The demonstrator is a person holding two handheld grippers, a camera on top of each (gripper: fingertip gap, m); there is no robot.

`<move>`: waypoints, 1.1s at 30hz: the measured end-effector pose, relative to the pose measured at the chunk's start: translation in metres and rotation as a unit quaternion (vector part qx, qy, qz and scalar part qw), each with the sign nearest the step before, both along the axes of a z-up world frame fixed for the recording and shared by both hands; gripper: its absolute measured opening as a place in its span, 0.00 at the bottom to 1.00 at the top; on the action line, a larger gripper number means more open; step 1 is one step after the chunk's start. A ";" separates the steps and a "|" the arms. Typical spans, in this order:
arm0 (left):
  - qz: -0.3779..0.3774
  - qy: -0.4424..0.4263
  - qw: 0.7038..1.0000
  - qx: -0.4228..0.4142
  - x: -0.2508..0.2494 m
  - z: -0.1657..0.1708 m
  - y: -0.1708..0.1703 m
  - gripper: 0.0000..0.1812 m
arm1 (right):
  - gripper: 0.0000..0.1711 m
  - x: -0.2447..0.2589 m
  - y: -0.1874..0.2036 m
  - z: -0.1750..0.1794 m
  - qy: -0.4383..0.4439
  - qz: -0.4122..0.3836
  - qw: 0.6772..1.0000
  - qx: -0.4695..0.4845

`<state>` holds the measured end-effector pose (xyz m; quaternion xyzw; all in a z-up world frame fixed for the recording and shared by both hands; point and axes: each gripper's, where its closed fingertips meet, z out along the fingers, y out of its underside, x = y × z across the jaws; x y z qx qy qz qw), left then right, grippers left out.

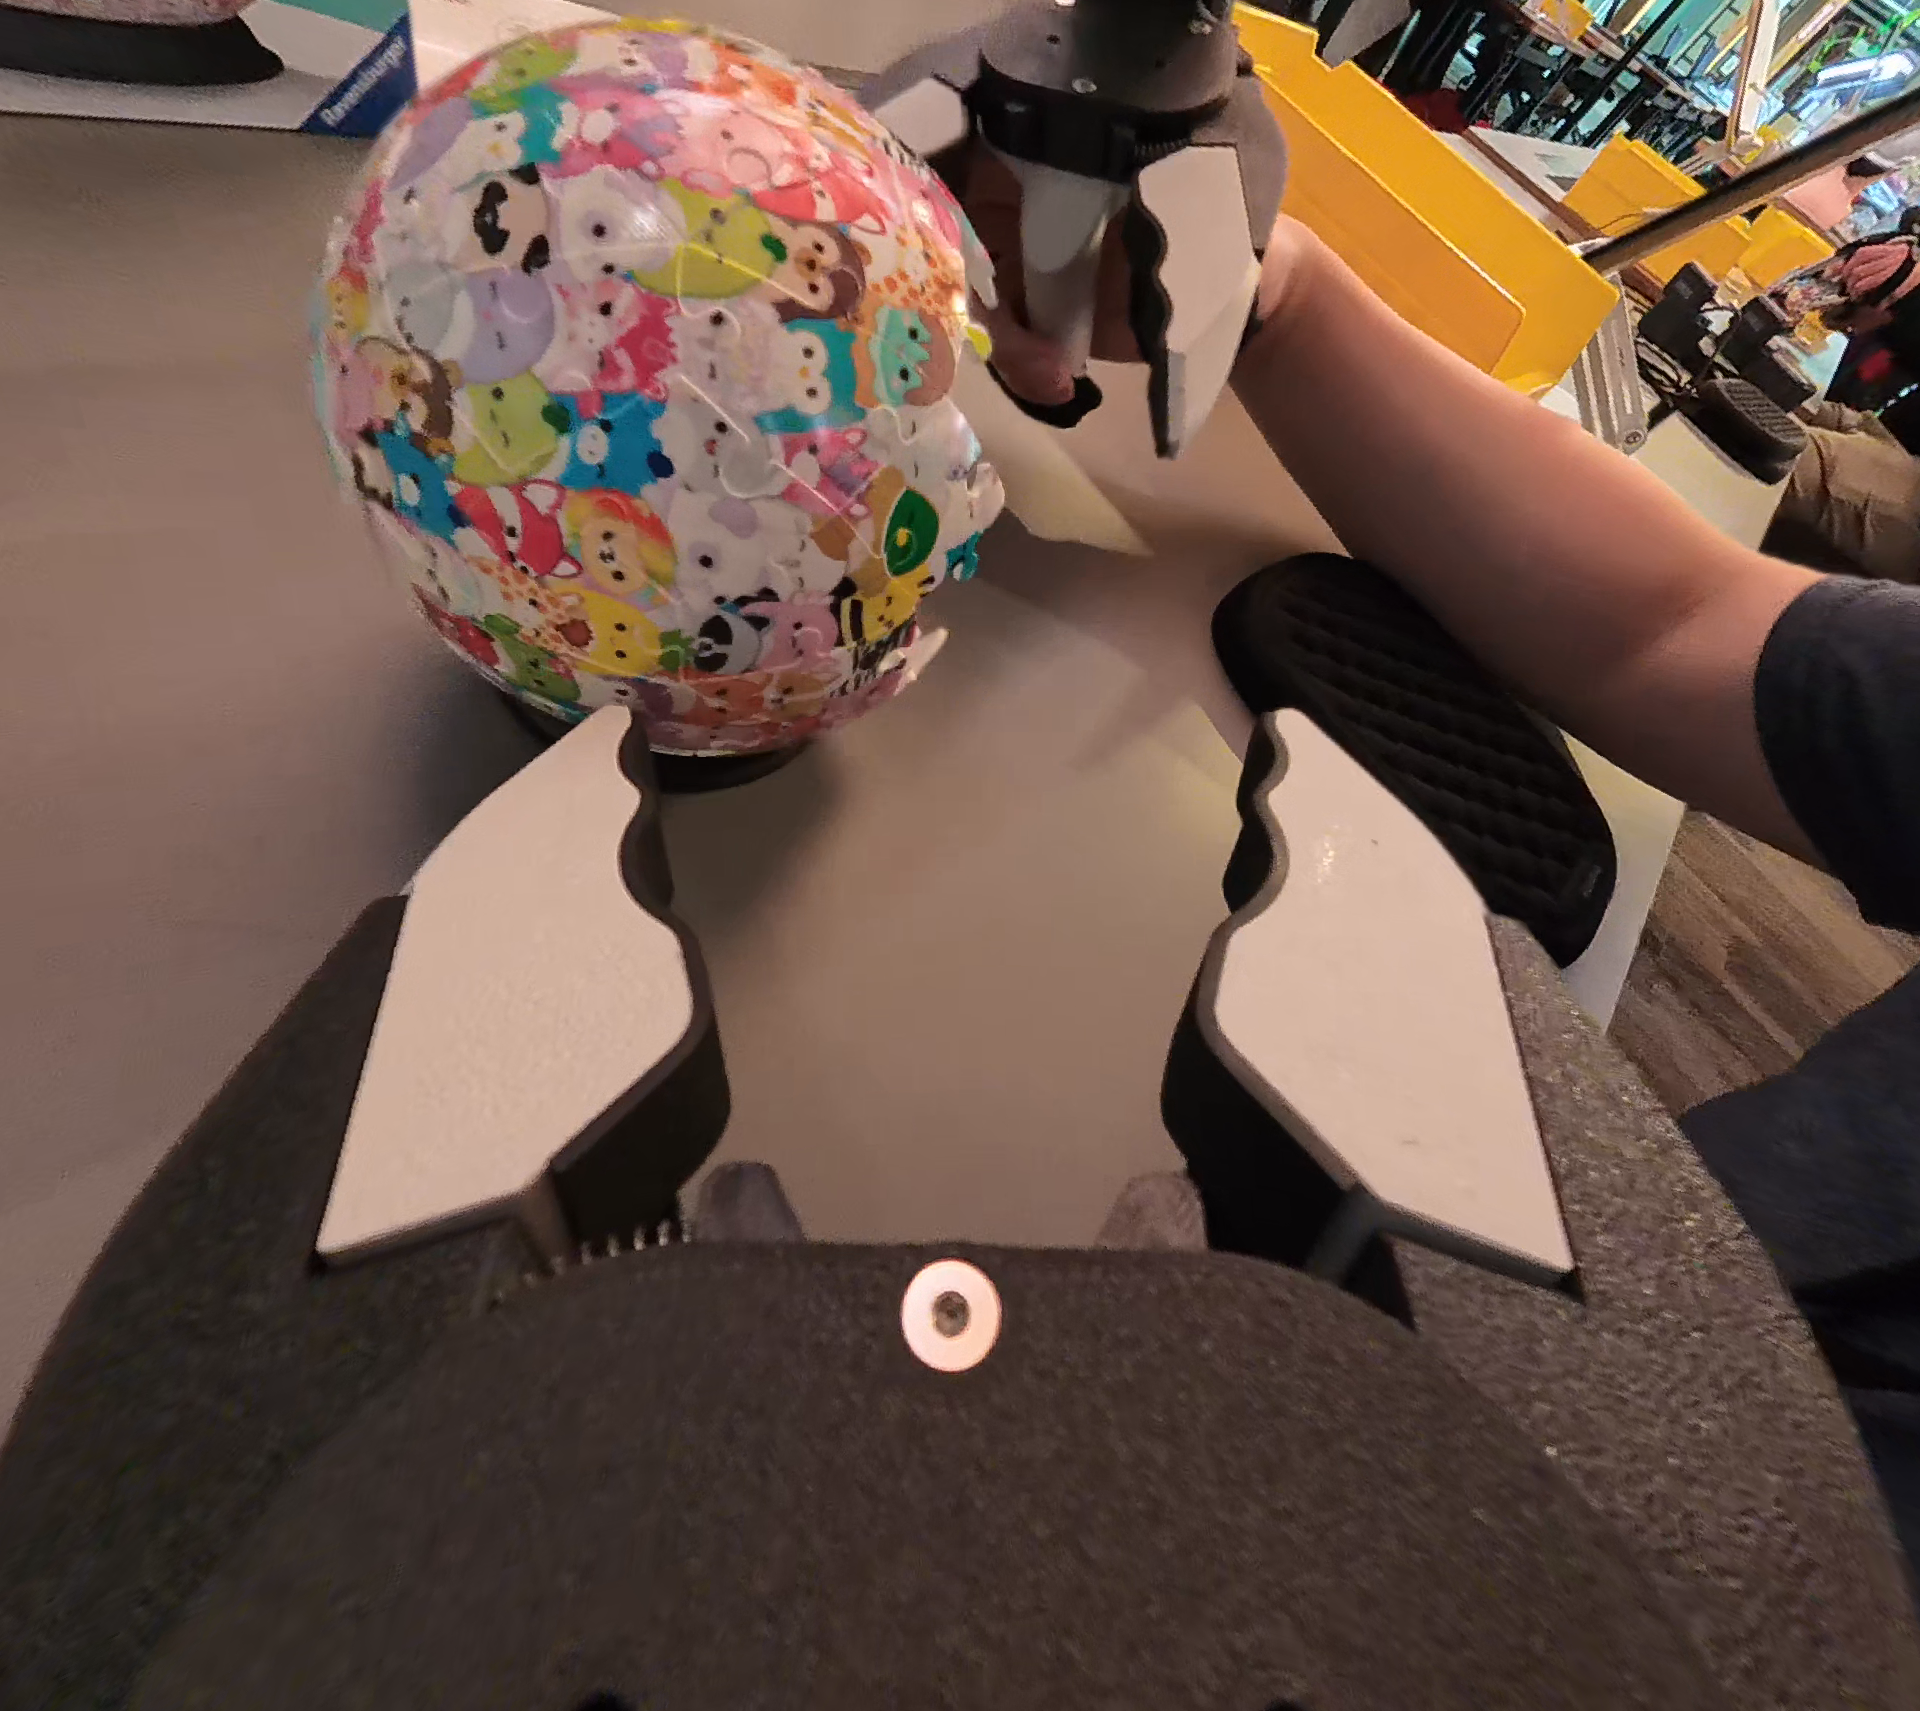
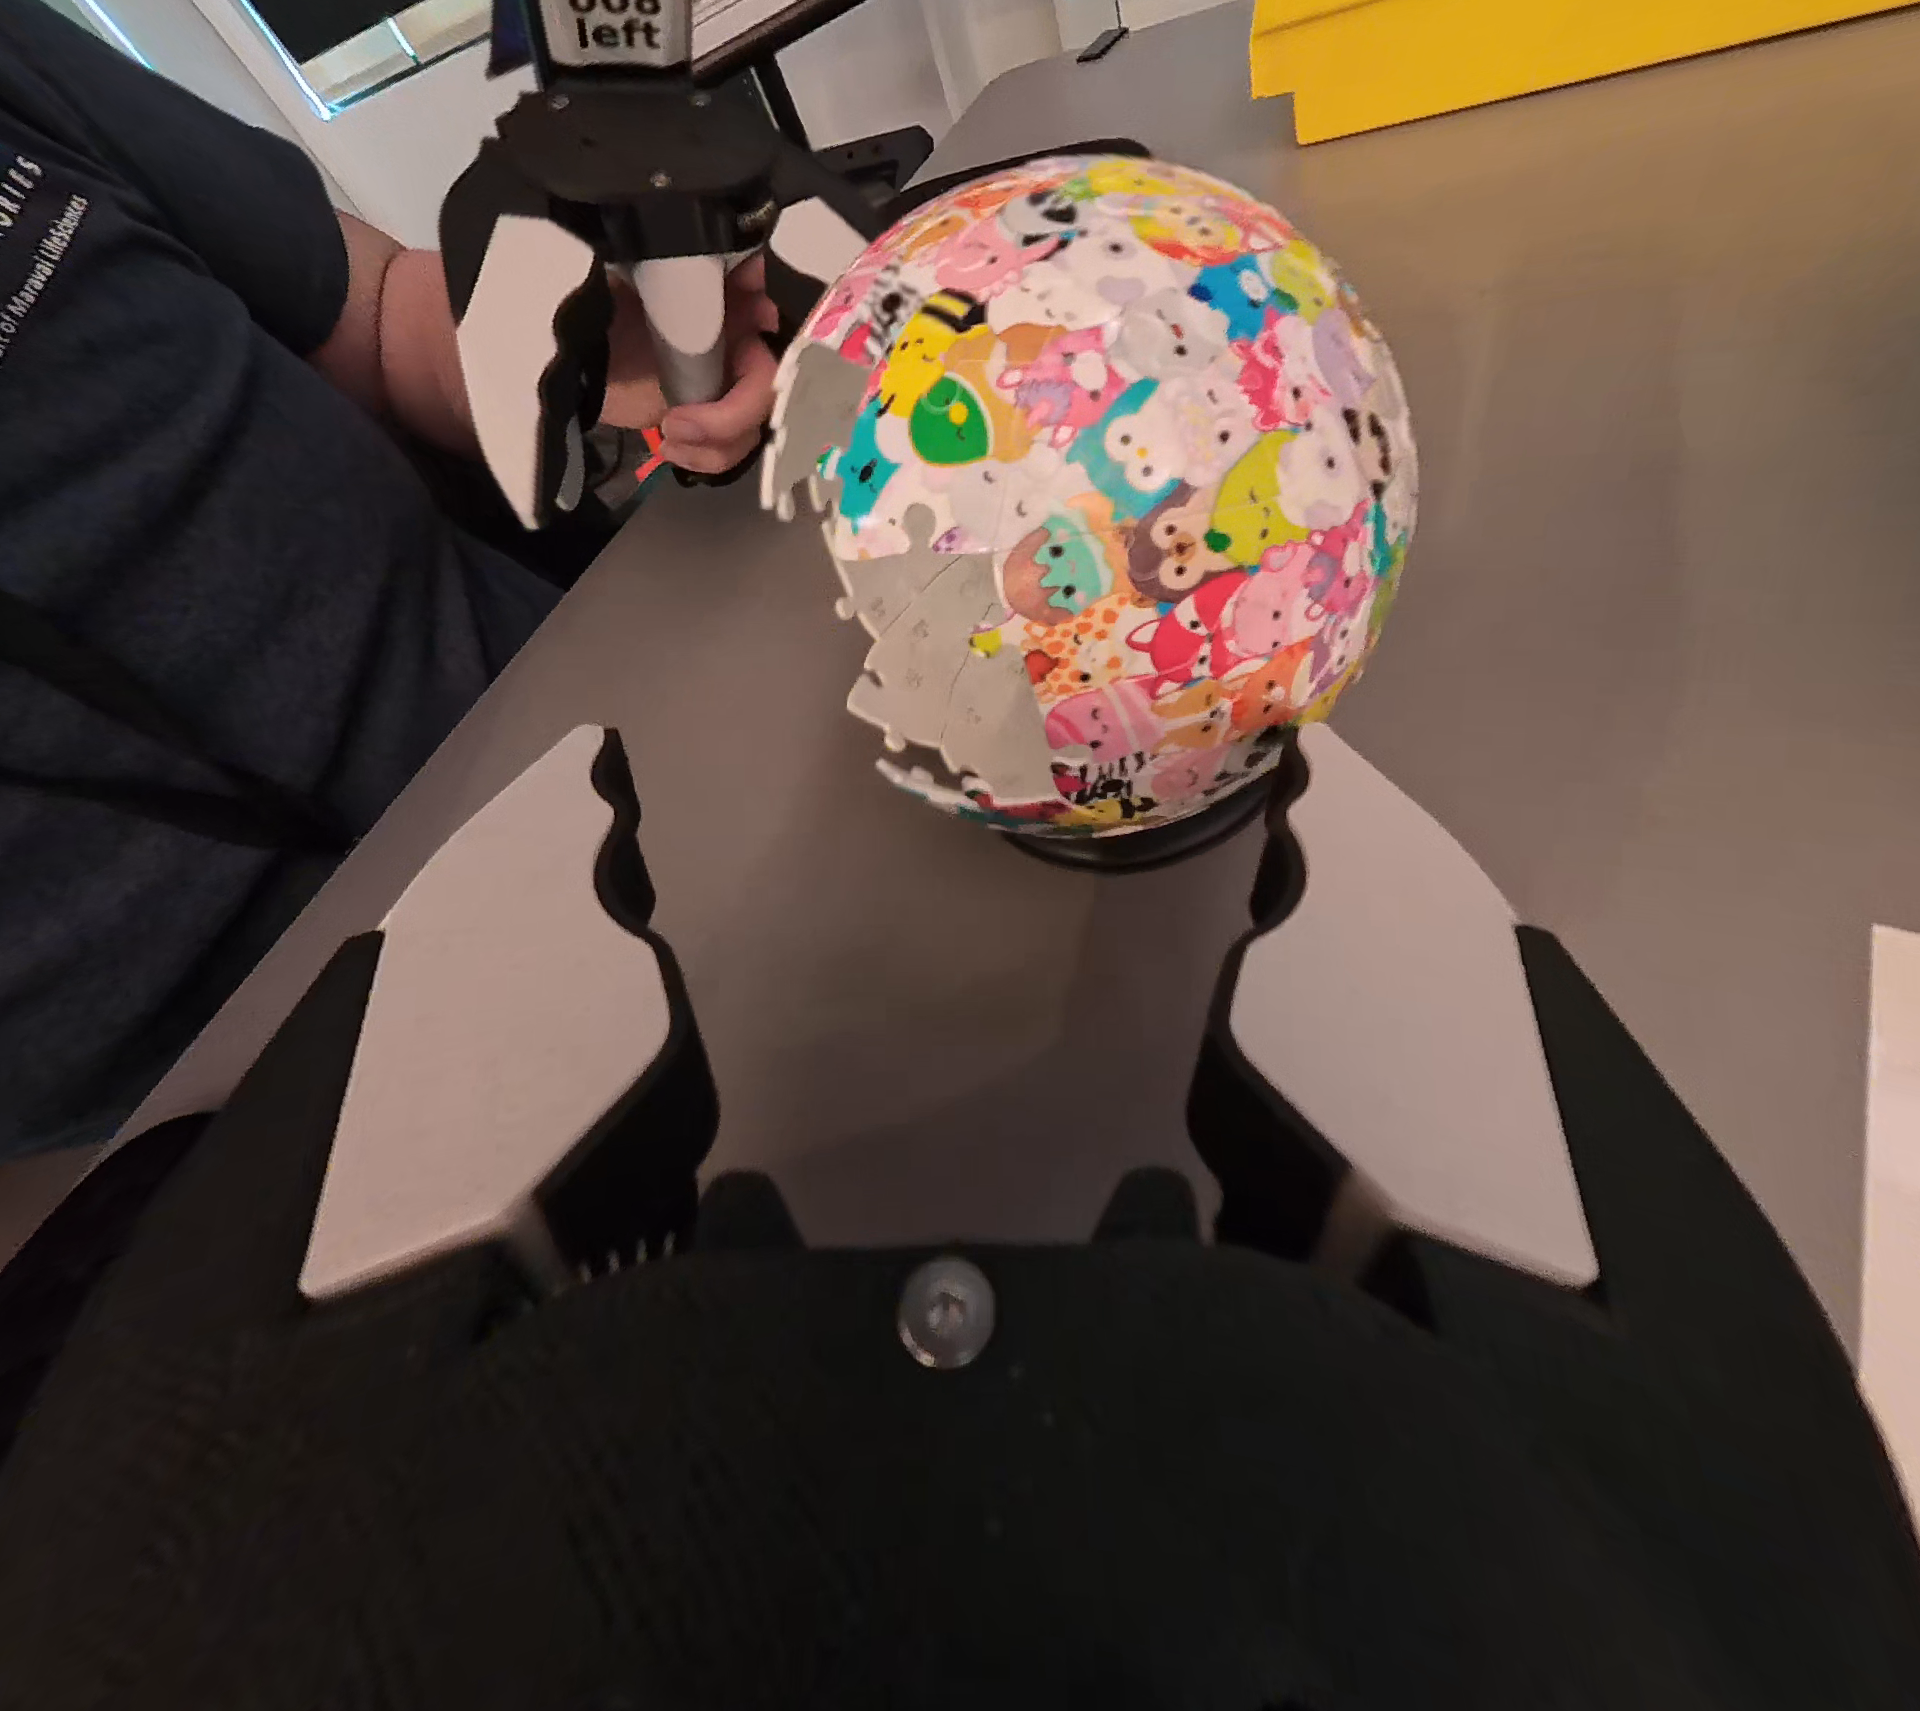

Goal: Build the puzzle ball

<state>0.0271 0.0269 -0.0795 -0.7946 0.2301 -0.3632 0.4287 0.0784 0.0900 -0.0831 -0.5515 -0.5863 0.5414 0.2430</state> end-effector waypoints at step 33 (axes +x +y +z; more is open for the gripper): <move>0.051 -0.006 0.987 0.149 -0.105 0.061 -0.032 0.54 | 0.55 0.077 0.011 0.050 -0.012 -0.360 0.925 0.118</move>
